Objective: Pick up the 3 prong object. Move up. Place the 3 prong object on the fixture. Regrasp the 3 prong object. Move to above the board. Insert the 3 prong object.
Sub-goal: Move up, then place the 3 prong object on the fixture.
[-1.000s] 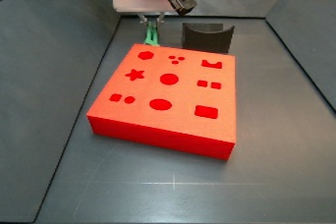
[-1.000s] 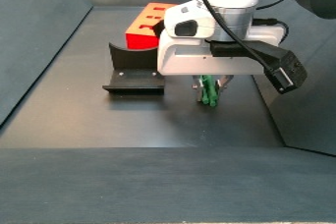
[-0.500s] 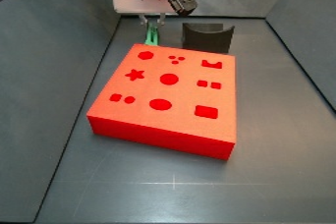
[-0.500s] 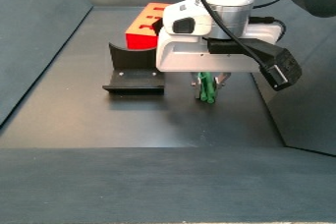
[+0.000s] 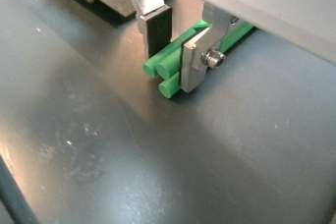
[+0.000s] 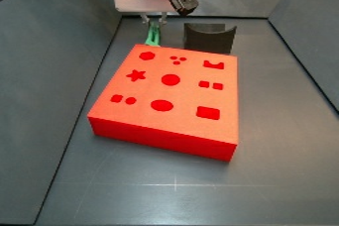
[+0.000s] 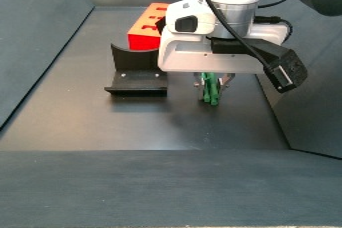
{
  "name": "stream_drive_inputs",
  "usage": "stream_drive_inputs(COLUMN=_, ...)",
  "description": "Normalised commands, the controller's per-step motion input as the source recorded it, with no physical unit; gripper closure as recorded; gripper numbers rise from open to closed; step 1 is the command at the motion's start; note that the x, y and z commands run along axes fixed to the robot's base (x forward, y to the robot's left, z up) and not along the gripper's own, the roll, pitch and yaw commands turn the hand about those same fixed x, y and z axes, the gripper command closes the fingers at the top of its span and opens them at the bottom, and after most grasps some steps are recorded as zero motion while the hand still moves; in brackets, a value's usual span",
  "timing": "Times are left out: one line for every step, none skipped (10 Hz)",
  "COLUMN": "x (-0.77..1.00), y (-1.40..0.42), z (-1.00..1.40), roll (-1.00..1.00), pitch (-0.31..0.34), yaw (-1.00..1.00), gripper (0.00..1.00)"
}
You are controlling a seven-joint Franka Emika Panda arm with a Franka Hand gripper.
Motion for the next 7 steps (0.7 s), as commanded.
stream_drive_inputs(x=0.0, y=-0.03, z=0.82, roll=-0.01, pitch=0.006, yaw=-0.01, gripper=1.0)
stream_drive_inputs(x=-0.02, y=-0.03, z=0.7, roll=-0.01, pitch=0.028, yaw=-0.01, gripper=1.0)
stream_drive_inputs(x=-0.02, y=-0.02, z=0.53, roll=0.0, pitch=0.041, yaw=-0.01, gripper=1.0)
stream_drive_inputs(x=-0.02, y=-0.01, z=0.38, roll=0.0, pitch=0.045, yaw=-0.02, gripper=1.0)
stream_drive_inputs(x=-0.02, y=0.0, z=0.17, roll=0.01, pitch=0.042, yaw=-0.02, gripper=1.0)
stream_drive_inputs(x=0.0, y=0.0, z=1.0, roll=0.0, pitch=0.0, yaw=0.0, gripper=1.0)
stream_drive_inputs(x=0.0, y=0.0, z=1.0, roll=0.0, pitch=0.01, yaw=0.0, gripper=1.0)
